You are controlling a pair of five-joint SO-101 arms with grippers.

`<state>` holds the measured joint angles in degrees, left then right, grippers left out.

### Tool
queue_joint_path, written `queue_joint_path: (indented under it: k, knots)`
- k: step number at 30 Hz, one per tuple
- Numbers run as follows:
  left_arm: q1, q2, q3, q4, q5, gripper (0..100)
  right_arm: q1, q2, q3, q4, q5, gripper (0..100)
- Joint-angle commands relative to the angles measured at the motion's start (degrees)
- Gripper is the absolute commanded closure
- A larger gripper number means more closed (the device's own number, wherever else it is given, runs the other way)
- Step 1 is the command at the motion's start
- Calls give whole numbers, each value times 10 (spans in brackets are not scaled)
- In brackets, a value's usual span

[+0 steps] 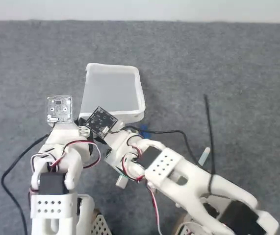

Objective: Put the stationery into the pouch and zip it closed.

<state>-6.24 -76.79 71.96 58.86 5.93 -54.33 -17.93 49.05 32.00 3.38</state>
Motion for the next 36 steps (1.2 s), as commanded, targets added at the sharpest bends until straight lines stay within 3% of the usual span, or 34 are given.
queue_joint_path:
  k: [1,6,11,21,36]
  knots:
    - [-4,-8,-46,1,11,991,2,29,-9,-32,-2,779]
    - [-4,-8,-47,1,11,991,26,27,-10,-37,-1,802]
    - [-4,-8,-47,1,11,991,47,8,-11,-32,19,997]
    - [-4,-8,-47,1,10,991,95,-148,-11,121,33,992]
    - [-41,-8,-48,-3,12,991,269,-356,-11,259,69,992]
